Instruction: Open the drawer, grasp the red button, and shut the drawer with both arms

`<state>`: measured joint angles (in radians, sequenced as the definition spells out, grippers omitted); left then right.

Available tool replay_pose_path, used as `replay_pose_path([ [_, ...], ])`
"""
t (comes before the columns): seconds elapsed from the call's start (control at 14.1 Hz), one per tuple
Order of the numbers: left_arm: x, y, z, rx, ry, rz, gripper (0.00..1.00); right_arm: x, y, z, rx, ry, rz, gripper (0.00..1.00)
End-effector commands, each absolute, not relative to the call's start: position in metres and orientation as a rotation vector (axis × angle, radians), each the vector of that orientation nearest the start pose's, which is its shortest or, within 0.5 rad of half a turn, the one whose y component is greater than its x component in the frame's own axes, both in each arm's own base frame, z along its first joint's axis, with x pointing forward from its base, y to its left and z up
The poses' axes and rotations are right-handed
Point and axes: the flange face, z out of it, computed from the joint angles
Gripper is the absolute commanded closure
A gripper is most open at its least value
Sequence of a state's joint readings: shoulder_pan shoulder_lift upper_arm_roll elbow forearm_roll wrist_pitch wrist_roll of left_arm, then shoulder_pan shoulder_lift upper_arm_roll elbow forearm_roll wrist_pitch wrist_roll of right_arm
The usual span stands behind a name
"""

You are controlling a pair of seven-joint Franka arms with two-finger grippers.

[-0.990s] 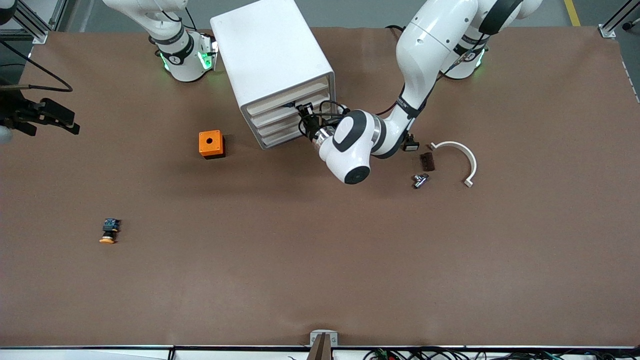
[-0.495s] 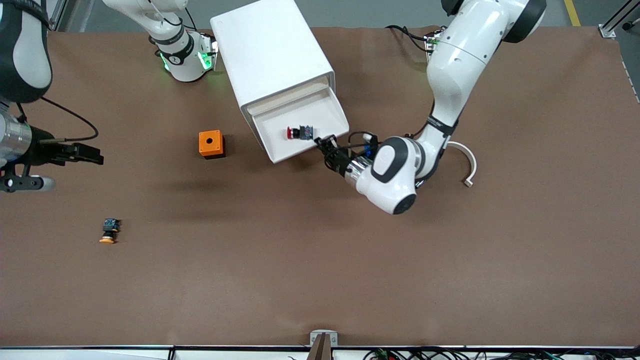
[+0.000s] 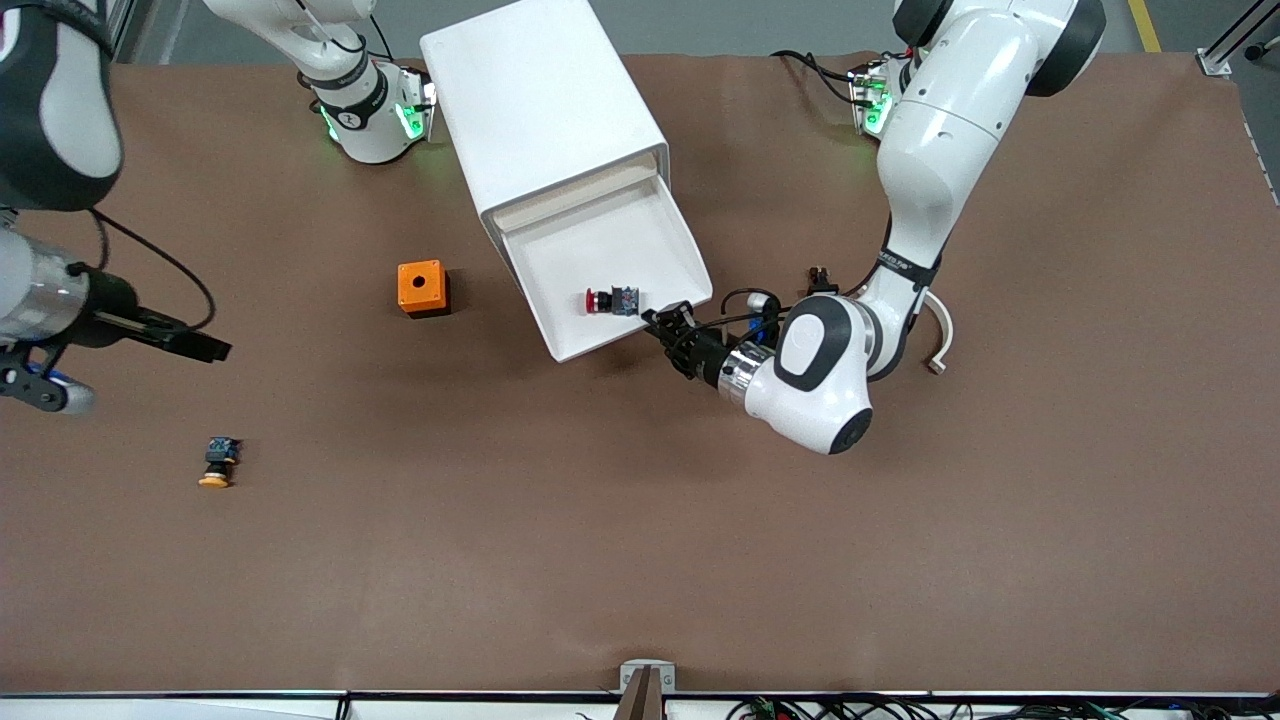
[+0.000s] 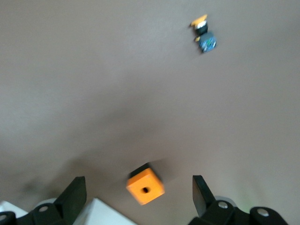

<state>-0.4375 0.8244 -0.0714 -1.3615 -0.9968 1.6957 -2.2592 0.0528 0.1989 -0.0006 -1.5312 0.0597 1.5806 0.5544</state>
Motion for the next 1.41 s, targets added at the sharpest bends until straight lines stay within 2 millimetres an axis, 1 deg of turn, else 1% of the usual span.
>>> replay_pose_path([
  [0.0, 0.596, -0.389, 0.247, 1.363, 2.55, -1.682, 0.0, 0.594, 0.107, 0.531, -2.956, 1.078, 0.271, 0.0],
  [0.07, 0.607, -0.376, 0.249, 1.349, 2.56, -1.65, 0.0, 0.59, 0.132, 0.529, -2.919, 1.197, 0.271, 0.0],
  [0.14, 0.612, -0.363, 0.248, 1.369, 2.594, -1.587, 0.0, 0.585, 0.159, 0.529, -2.871, 1.325, 0.266, 0.0],
  [0.21, 0.618, -0.356, 0.253, 1.417, 2.604, -1.511, 0.0, 0.579, 0.184, 0.528, -2.822, 1.439, 0.26, 0.0],
  [0.28, 0.628, -0.348, 0.264, 1.463, 2.612, -1.419, 0.0, 0.574, 0.207, 0.527, -2.771, 1.53, 0.245, 0.0],
  [0.35, 0.631, -0.337, 0.264, 1.523, 2.646, -1.319, 0.0, 0.568, 0.225, 0.524, -2.722, 1.614, 0.232, 0.0],
  [0.42, 0.633, -0.33, 0.267, 1.593, 2.666, -1.214, 0.0, 0.563, 0.248, 0.521, -2.67, 1.686, 0.214, 0.0],
  [0.49, 0.636, -0.323, 0.273, 1.695, 2.65, -1.095, 0.0, 0.557, 0.267, 0.514, -2.631, 1.751, 0.205, 0.0],
  [0.57, 0.641, -0.318, 0.286, 1.803, 2.604, -0.975, 0.0, 0.552, 0.291, 0.506, -2.576, 1.819, 0.184, 0.0],
  [0.71, 0.644, -0.304, 0.291, 2.026, 2.537, -0.741, 0.0, 0.547, 0.331, 0.48, -2.467, 1.967, 0.139, 0.0],
  [0.78, 0.645, -0.301, 0.293, 2.143, 2.463, -0.668, 0.0, 0.543, 0.349, 0.466, -2.441, 2.017, 0.109, 0.0],
  [0.85, 0.645, -0.299, 0.298, 2.262, 2.366, -0.604, 0.0, 0.541, 0.36, 0.455, -2.419, 2.059, 0.071, 0.0],
  [0.99, 0.648, -0.291, 0.301, 2.436, 2.214, -0.516, 0.0, 0.533, 0.387, 0.431, -2.372, 2.135, 0.026, 0.0],
  [1.13, 0.651, -0.287, 0.3, 2.607, 2.066, -0.4, 0.0, 0.525, 0.408, 0.411, -2.347, 2.171, 0.021, 0.0],
  [1.2, 0.654, -0.285, 0.301, 2.679, 1.967, -0.353, 0.0, 0.524, 0.414, 0.404, -2.313, 2.203, 0.018, 0.0],
  [1.34, 0.656, -0.284, 0.302, 2.859, 1.664, -0.332, 0.0, 0.517, 0.43, 0.389, -2.279, 2.243, 0.013, 0.0],
])
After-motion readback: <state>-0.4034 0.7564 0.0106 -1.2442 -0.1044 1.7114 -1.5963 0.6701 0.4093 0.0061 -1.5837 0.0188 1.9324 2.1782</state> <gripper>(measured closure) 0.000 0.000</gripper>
